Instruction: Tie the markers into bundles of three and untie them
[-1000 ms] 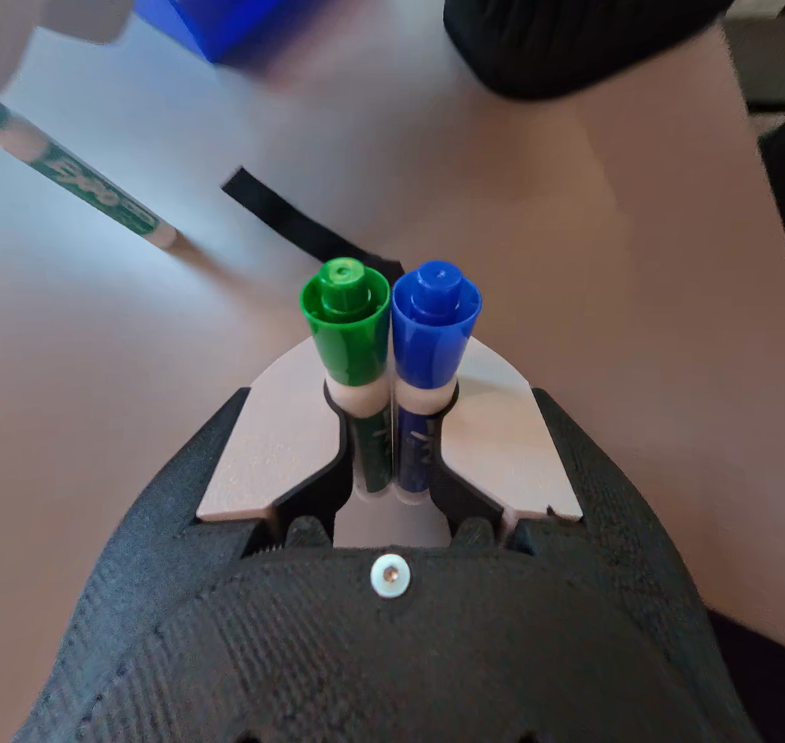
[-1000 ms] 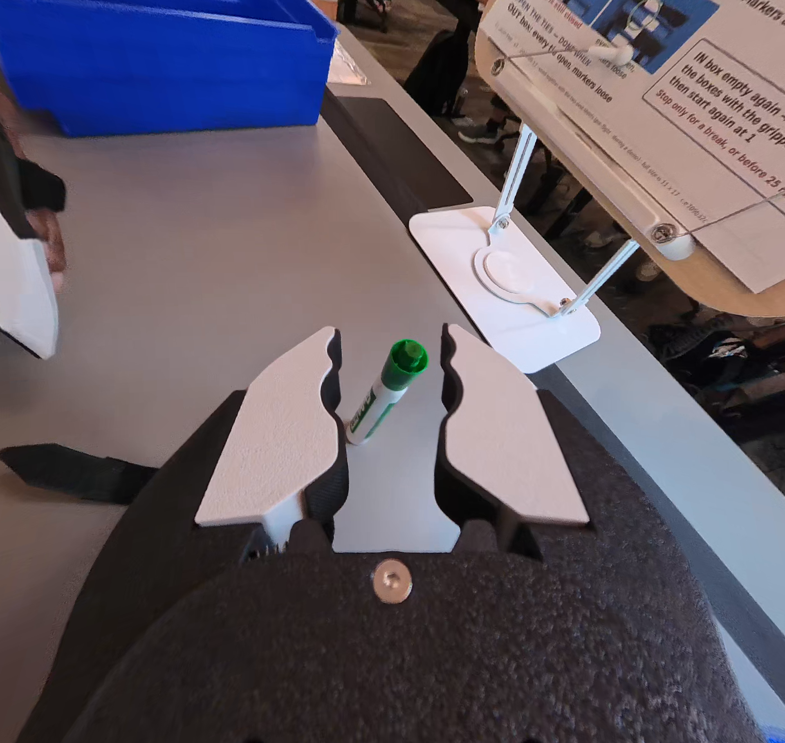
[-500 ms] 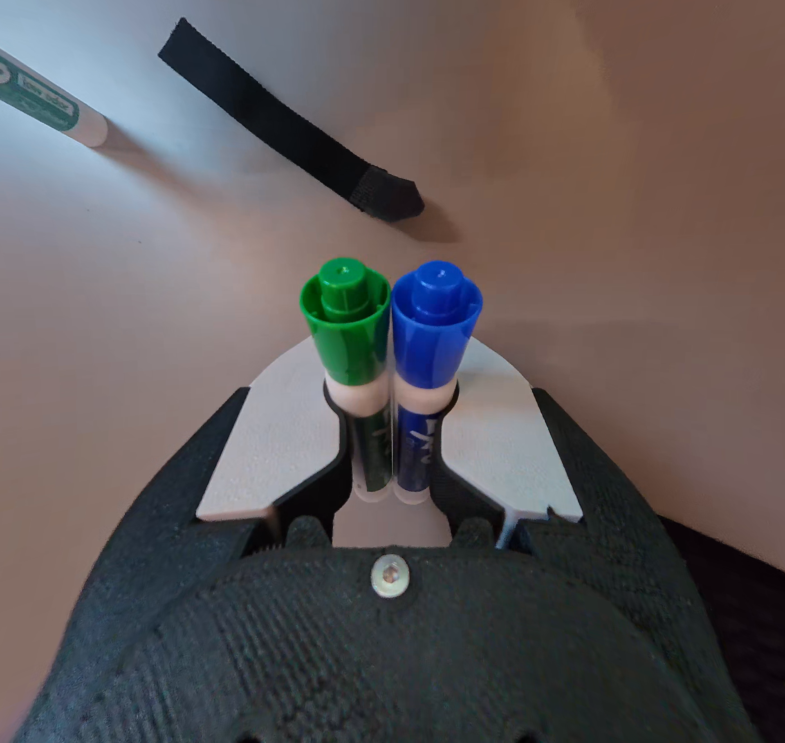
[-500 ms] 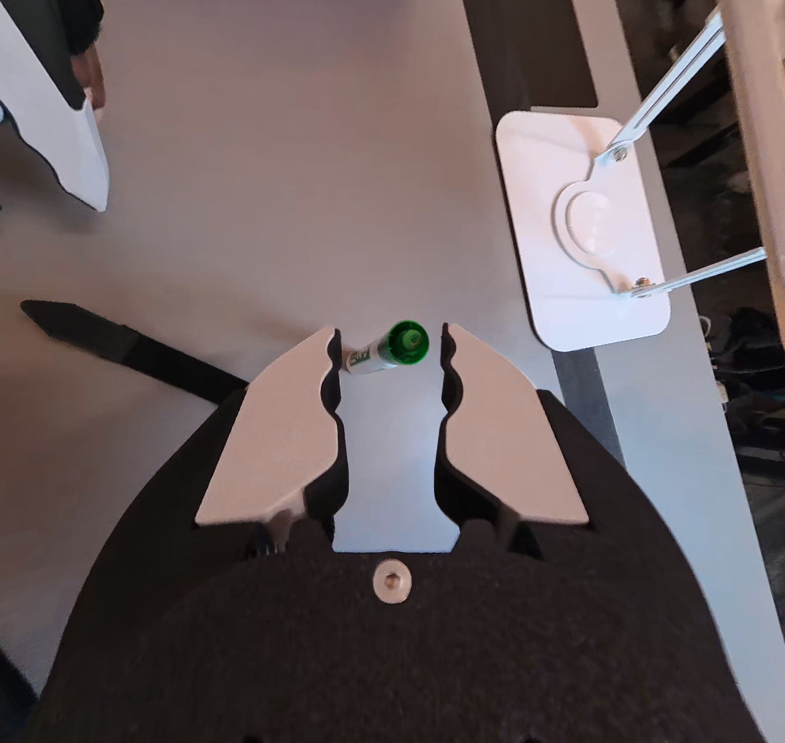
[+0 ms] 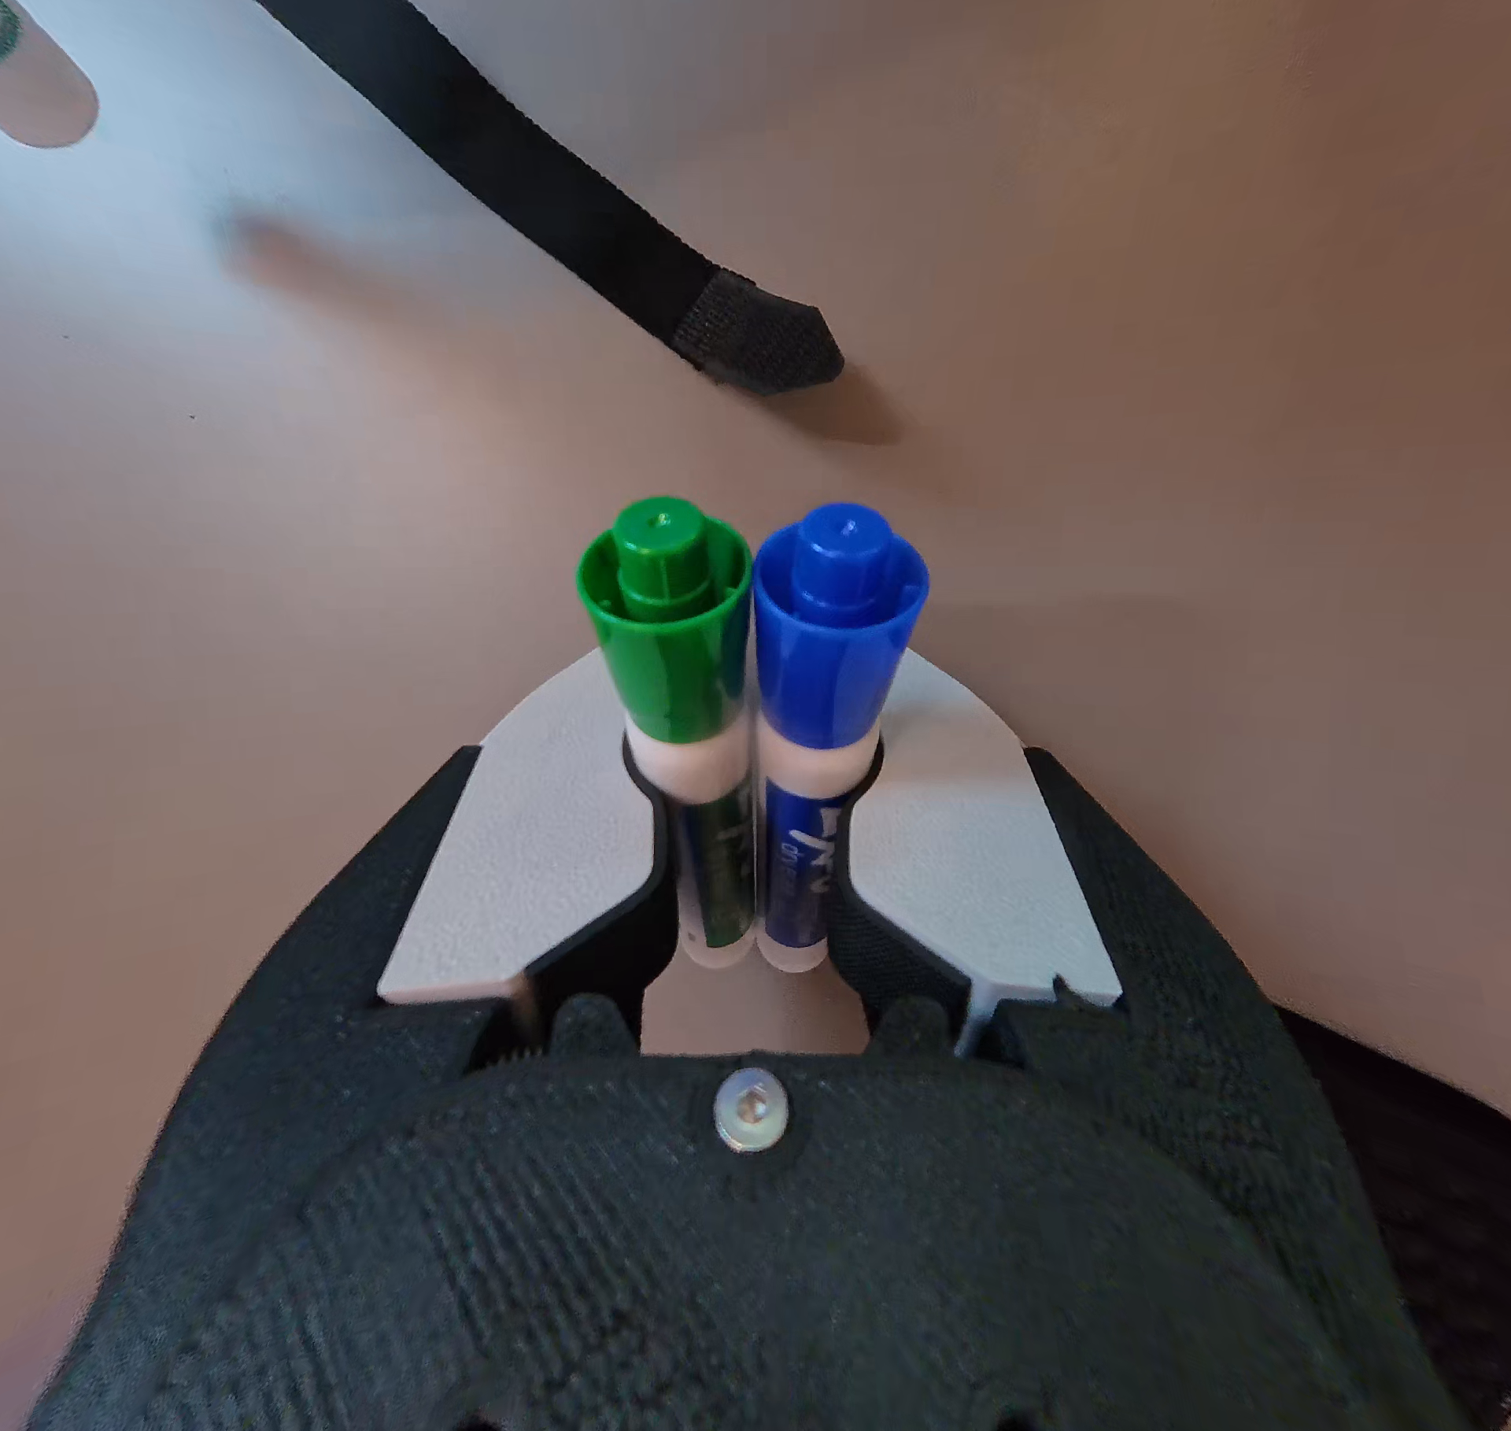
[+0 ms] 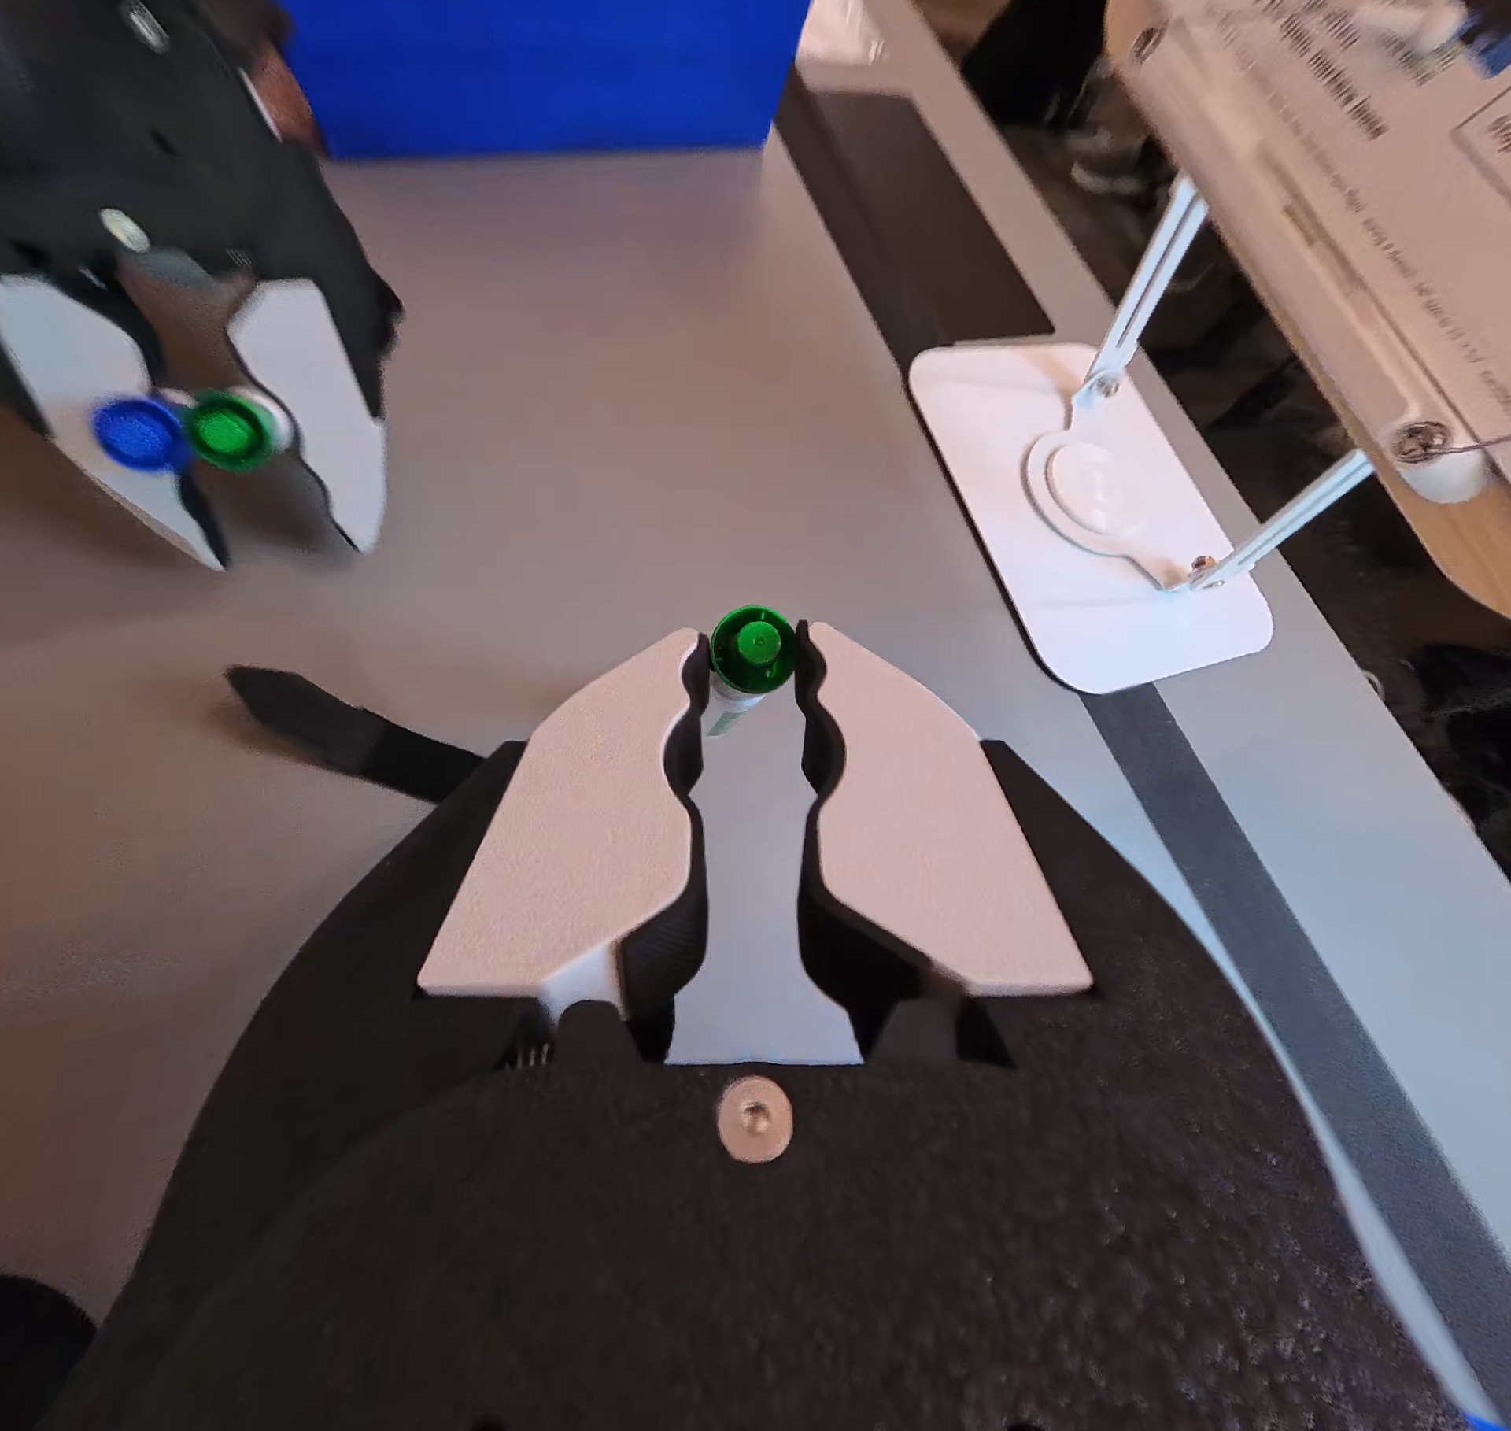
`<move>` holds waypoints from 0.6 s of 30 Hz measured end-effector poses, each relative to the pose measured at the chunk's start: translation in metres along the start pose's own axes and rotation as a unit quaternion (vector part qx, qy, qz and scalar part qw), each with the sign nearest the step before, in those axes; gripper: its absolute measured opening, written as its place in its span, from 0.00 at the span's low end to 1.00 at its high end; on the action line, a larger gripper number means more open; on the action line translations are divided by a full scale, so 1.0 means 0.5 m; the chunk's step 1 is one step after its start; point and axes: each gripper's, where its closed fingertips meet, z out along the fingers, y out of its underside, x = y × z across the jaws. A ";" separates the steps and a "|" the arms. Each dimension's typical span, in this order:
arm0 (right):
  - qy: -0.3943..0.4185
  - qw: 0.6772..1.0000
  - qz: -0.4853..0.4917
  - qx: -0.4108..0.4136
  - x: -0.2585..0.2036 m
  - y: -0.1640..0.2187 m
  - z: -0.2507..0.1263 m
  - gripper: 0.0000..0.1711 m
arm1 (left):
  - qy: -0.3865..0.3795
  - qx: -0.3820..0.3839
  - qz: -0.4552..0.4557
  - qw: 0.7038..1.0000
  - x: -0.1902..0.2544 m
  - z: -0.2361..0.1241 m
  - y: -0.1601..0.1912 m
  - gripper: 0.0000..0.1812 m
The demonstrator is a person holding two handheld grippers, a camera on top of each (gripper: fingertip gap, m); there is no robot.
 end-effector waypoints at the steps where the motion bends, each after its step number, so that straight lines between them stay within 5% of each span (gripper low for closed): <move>1: -0.003 1.000 0.016 0.026 -0.010 -0.007 -0.013 0.12 | 0.003 0.002 -0.001 1.000 0.001 0.002 -0.001 0.23; 9: -0.083 0.933 0.195 0.290 -0.112 -0.083 -0.107 0.11 | 0.012 -0.011 -0.014 1.000 0.004 0.013 -0.008 0.23; 18: -0.141 0.843 0.327 0.404 -0.141 -0.100 -0.116 0.11 | 0.019 -0.021 -0.023 0.999 0.009 0.017 -0.021 0.23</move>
